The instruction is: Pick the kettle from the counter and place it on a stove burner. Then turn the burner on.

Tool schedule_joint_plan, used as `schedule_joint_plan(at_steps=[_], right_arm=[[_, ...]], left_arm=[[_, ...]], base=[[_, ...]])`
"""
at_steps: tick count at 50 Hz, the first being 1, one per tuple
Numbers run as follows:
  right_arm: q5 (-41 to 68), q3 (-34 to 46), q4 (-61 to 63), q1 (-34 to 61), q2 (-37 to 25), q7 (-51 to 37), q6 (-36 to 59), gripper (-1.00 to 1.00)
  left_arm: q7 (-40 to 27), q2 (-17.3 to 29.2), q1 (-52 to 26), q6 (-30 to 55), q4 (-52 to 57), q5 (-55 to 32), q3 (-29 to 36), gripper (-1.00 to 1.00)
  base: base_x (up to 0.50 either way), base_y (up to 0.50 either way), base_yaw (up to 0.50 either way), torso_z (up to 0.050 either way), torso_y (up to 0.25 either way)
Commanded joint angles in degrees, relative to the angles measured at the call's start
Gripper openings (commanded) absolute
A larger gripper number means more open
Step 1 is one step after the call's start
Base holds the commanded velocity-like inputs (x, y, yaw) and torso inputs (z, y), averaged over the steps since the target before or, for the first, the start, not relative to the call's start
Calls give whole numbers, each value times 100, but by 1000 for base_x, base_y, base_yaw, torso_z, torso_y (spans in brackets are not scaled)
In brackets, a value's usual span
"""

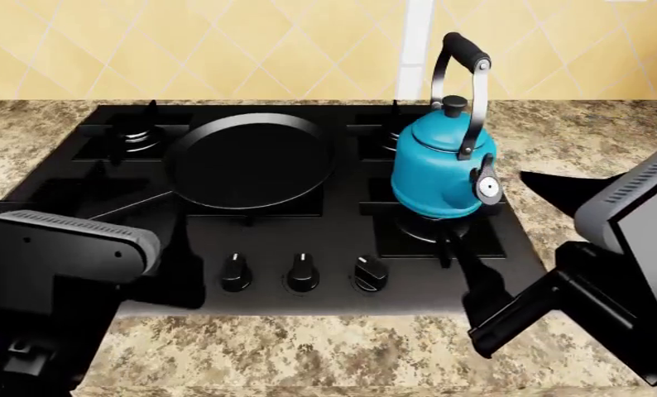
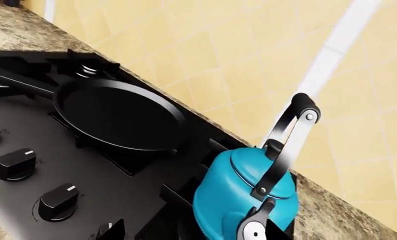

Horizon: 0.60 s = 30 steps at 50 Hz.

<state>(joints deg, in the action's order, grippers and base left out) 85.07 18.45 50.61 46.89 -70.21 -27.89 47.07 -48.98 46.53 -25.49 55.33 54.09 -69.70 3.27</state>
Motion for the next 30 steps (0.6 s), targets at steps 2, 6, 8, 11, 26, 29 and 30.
schedule_joint_plan(at_steps=[2, 6, 8, 11, 26, 29, 30], right_arm=[[-27, -301, 168, -714, -403, -83, -574, 100], [-33, -459, 255, -1070, -648, -133, -872, 100], [-23, -539, 289, -1218, -775, -160, -1009, 100], [-67, -671, 359, -1581, -1009, -209, -1322, 100], [-520, -663, 556, -3164, -1974, -805, -3214, 100], [-715, -483, 566, -3376, -1976, -1025, -3513, 100], [-741, -460, 609, -3408, -1976, -1101, -3553, 100]], left_arm=[[-66, 116, 291, -146, 152, -13, -179, 100], [-77, 153, 397, -214, 198, -25, -248, 100], [-90, 176, 409, -223, 224, -47, -262, 100], [-78, 188, 500, -282, 260, -23, -300, 100], [23, 236, 1092, -691, 418, 242, -532, 100], [160, 195, 1407, -876, 417, 491, -599, 100], [183, 206, 1473, -913, 425, 534, -619, 100]], base=[[0, 0, 0, 0, 0], [0, 0, 0, 0, 0], [0, 0, 0, 0, 0], [0, 0, 0, 0, 0], [0, 0, 0, 0, 0], [0, 0, 0, 0, 0], [0, 0, 0, 0, 0]])
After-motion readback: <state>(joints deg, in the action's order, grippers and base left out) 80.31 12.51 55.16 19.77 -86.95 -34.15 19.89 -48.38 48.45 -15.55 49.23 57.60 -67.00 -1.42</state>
